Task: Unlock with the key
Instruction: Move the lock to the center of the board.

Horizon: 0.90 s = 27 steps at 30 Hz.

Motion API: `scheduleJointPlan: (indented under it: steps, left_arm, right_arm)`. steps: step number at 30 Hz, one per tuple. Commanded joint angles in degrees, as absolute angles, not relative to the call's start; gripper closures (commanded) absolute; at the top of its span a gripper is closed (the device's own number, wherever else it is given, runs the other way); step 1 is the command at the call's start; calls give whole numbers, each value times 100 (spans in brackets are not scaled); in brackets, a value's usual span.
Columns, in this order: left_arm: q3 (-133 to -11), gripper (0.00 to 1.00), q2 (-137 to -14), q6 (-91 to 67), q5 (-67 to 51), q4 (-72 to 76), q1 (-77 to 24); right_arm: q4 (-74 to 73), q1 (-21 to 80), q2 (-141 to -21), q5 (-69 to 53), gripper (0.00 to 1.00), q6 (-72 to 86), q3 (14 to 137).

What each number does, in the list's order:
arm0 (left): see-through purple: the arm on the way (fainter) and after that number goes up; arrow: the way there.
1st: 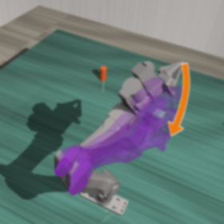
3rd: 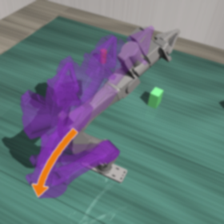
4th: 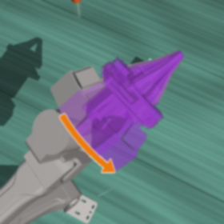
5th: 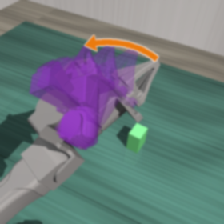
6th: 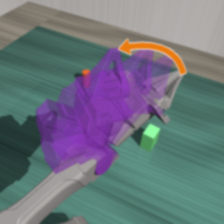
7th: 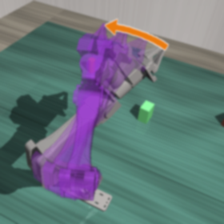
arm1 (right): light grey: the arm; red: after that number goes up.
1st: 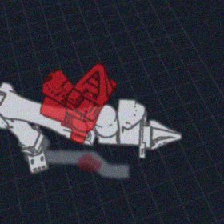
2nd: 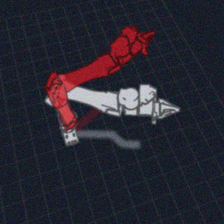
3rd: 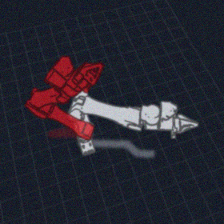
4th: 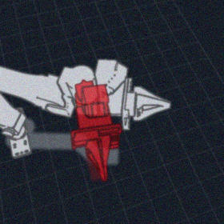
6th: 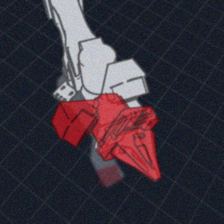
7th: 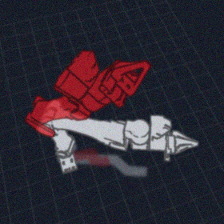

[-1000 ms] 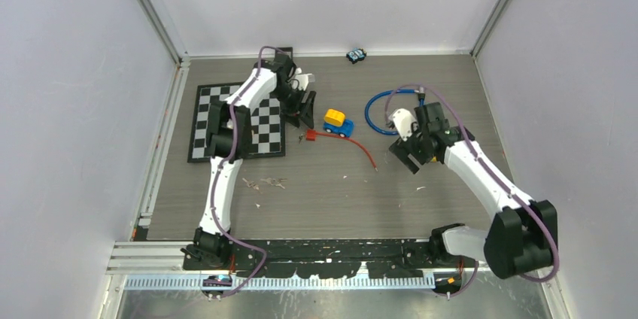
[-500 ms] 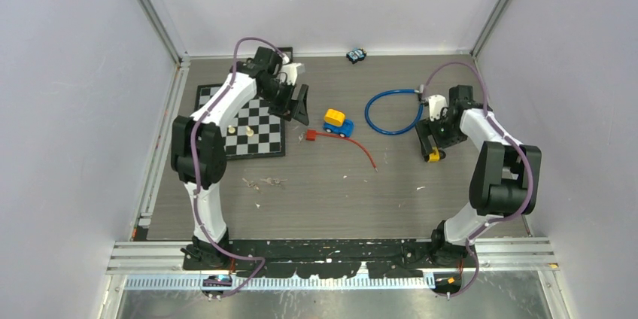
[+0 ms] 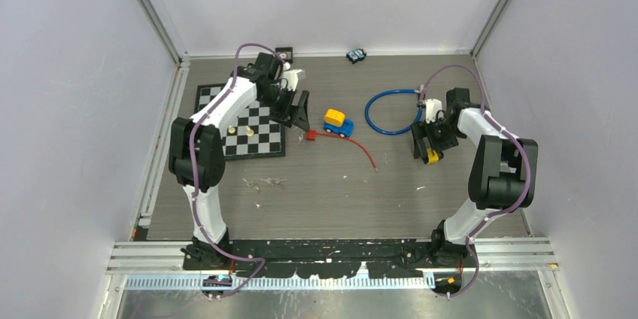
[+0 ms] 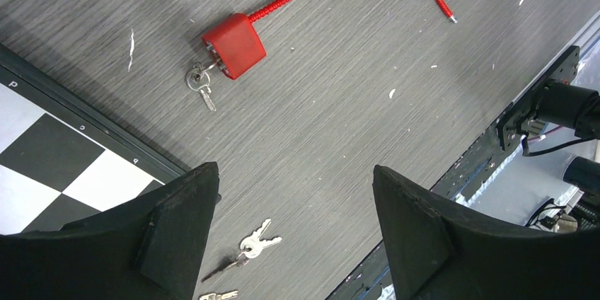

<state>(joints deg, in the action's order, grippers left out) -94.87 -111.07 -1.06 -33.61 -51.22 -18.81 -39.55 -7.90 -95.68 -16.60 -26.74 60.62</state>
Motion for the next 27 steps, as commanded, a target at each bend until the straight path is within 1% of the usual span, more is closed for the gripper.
scheduleJointPlan:
  steps: [1,5,9,16,22,27]
  left_arm:
    - [-9462,18,-10675,-18,-3418,-5155,-1942]
    - [-9395,18,-10564,242,-3306,-5302,-1942]
    - [-9241,17,-10467,384,-3223,-5354,-1942]
    - [-9000,17,-10375,451,-3190,-5329,-1942]
    - [-8906,17,-10319,573,-3236,-5339,-1942]
    - [-8836,17,-10329,613,-3207,-5341,-1942]
  right_arm:
    - [-4224,-758,-9562,-2045,18,-2532,5943]
    - [-4271,-687,-9571,-1928,20,-2538,5778]
    - [-4335,-677,-9487,-1734,20,-2726,5681]
    - [-4317,-686,-9030,-1455,19,-3067,5352]
    - [-4746,-658,-8727,-1734,21,-3141,5273]
    - [-5175,-373,-8552,-2162,21,-3058,5344]
